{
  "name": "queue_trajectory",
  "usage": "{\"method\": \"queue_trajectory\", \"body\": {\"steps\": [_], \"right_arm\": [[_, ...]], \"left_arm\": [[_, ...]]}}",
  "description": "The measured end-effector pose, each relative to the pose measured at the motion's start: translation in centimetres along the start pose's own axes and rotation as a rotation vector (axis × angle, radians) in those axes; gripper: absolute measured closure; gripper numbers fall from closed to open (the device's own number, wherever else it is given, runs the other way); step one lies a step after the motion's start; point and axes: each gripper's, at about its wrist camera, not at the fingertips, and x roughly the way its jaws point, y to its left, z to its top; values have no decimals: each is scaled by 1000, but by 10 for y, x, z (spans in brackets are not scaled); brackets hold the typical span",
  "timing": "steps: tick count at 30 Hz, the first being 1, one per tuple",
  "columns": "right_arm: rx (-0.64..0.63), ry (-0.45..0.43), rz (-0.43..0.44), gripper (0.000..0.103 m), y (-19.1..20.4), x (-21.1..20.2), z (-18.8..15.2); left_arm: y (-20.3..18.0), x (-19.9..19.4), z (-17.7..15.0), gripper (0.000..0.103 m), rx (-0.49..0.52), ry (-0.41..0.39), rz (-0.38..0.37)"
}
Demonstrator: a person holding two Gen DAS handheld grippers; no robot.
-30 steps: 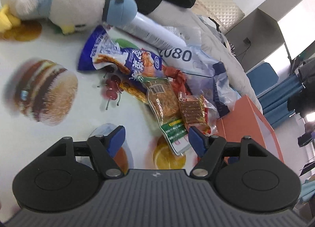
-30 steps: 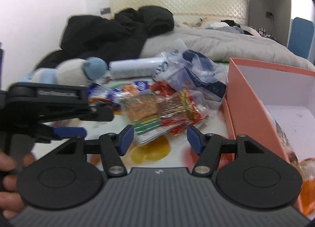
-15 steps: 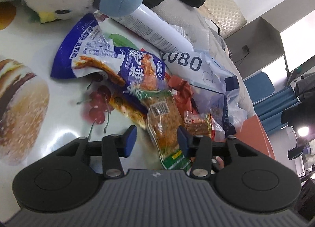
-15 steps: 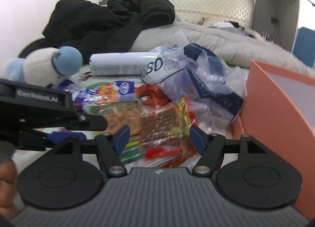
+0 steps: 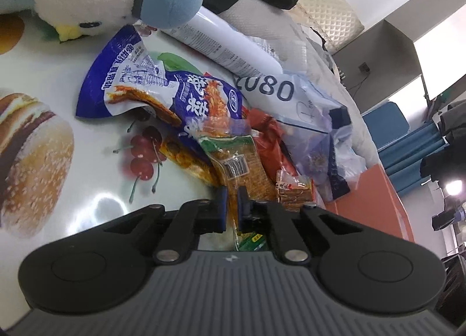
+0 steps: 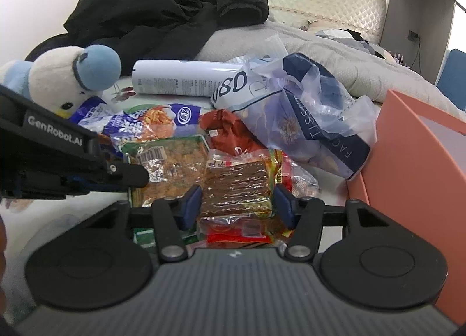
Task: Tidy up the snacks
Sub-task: 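Grasp the green-label cracker pack with the left tool while the right tool grasps the brown jerky pack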
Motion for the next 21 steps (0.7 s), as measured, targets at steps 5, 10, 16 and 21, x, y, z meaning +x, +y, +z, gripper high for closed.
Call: {"method": "queue_trajectory", "body": {"steps": [5, 10, 16, 21], "right_arm": [[-7, 14, 14, 47, 8, -22, -6], [2, 30, 24, 47, 15, -55, -22], [-11, 41, 38, 47, 23, -97, -44], [-44, 46, 66, 47, 29, -131, -65]], "left_arm": [[-1, -29, -16, 97, 9, -2, 20], [4, -66, -41, 98, 6, 0, 50], [12, -112, -72, 99, -4, -4, 77], [11, -147, -99, 99, 9, -5, 112]]}}
